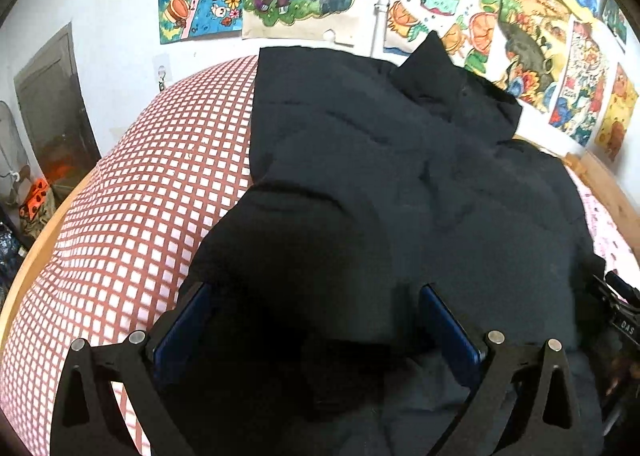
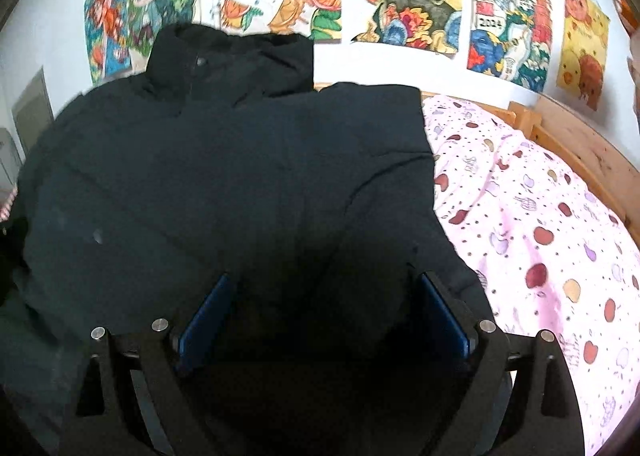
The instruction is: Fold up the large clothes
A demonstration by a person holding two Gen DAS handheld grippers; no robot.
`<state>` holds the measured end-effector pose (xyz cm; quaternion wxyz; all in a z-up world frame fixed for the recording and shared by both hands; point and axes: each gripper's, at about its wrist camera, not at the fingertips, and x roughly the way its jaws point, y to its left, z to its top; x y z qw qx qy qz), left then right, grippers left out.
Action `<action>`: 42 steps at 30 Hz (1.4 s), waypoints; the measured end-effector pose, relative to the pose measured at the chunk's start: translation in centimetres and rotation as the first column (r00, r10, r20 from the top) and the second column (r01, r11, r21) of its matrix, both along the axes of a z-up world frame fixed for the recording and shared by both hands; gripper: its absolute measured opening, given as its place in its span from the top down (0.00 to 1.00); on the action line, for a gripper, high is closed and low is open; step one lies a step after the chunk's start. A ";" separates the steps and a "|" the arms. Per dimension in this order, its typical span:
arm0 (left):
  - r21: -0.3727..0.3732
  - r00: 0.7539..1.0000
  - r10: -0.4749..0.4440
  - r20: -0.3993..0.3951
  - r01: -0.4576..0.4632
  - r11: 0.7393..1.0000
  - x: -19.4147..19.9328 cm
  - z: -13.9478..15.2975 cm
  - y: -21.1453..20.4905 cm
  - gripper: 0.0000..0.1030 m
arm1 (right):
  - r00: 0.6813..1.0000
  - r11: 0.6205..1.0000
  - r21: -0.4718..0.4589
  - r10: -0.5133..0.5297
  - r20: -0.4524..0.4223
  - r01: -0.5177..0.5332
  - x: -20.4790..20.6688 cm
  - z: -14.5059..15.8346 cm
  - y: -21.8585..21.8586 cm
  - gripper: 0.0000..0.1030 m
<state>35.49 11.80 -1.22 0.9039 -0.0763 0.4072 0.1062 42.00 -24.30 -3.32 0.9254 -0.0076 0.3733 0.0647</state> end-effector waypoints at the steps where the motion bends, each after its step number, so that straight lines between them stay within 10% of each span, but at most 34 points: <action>1: -0.007 1.000 -0.007 -0.002 0.007 1.000 -0.4 0.5 -0.2 0.00 | 1.000 1.000 0.010 -0.005 -0.001 0.005 -0.2 0.5 -0.1 0.13; 27: -0.020 0.975 -0.149 0.163 0.154 0.988 -14.6 22.7 -7.1 0.00 | 0.998 0.996 0.073 0.051 0.041 -0.054 -18.5 24.5 -0.4 0.13; 34: 0.113 0.964 -0.113 0.241 0.088 0.990 -10.4 25.0 -7.1 0.00 | 0.989 0.998 0.049 0.018 0.147 -0.025 -14.1 27.1 -0.1 0.12; 42: 0.080 0.924 -0.141 0.356 0.120 0.990 -1.1 21.3 -5.7 0.00 | 0.959 0.996 0.077 0.011 0.284 -0.034 -2.8 22.7 0.9 0.12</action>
